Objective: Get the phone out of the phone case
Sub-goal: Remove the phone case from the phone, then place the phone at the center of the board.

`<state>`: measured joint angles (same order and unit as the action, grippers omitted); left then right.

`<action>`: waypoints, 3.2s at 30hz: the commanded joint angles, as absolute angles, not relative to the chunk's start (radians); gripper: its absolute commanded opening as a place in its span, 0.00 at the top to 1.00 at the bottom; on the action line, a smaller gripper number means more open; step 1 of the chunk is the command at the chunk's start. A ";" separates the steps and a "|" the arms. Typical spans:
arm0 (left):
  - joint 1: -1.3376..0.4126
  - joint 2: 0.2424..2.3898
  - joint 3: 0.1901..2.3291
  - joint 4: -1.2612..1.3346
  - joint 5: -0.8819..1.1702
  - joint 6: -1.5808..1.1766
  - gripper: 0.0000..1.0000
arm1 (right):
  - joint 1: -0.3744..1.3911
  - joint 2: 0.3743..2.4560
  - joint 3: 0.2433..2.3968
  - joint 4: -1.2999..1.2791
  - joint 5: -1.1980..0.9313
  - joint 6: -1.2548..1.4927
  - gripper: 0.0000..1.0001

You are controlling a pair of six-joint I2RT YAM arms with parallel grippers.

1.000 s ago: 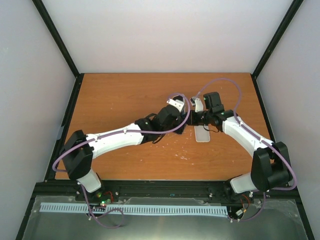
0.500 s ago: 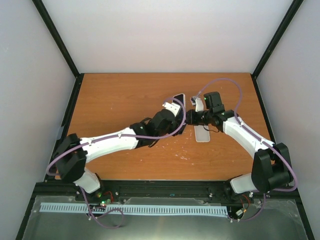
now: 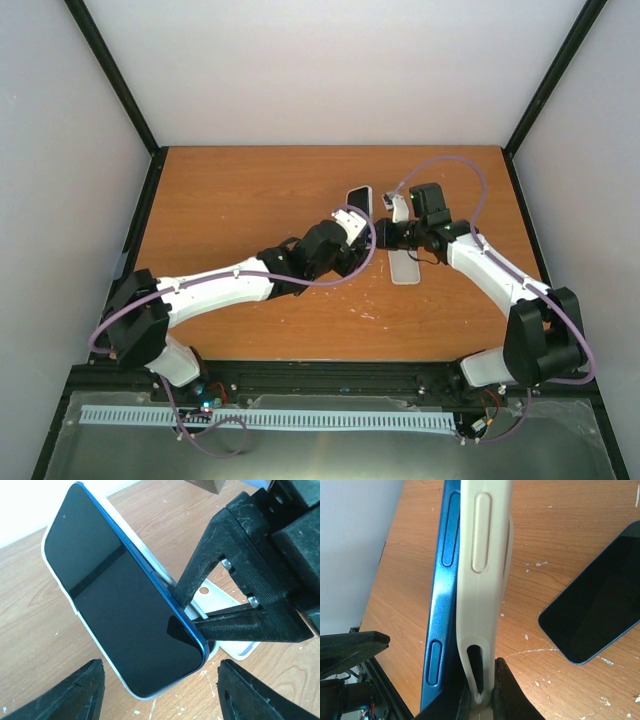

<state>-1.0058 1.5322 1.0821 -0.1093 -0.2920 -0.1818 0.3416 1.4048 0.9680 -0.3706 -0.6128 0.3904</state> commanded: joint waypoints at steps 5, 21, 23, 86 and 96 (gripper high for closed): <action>-1.020 1.593 1.183 -0.095 -0.283 -0.069 0.37 | 0.333 1.355 0.988 -0.326 -0.624 0.399 0.97; -1.020 1.622 1.181 -0.091 -0.351 -0.034 0.38 | 0.300 1.357 0.967 -0.294 -0.708 0.448 0.97; -1.022 1.605 1.153 -0.074 -0.380 -0.030 0.38 | 0.296 1.359 0.966 -0.297 -0.712 0.444 0.97; -0.924 1.367 1.012 0.137 -0.699 0.123 0.76 | 0.285 1.319 0.945 -0.380 -0.779 0.316 0.97; -0.920 1.279 0.982 0.019 -0.632 0.007 0.77 | 0.272 1.376 0.970 -0.387 -0.713 0.320 0.97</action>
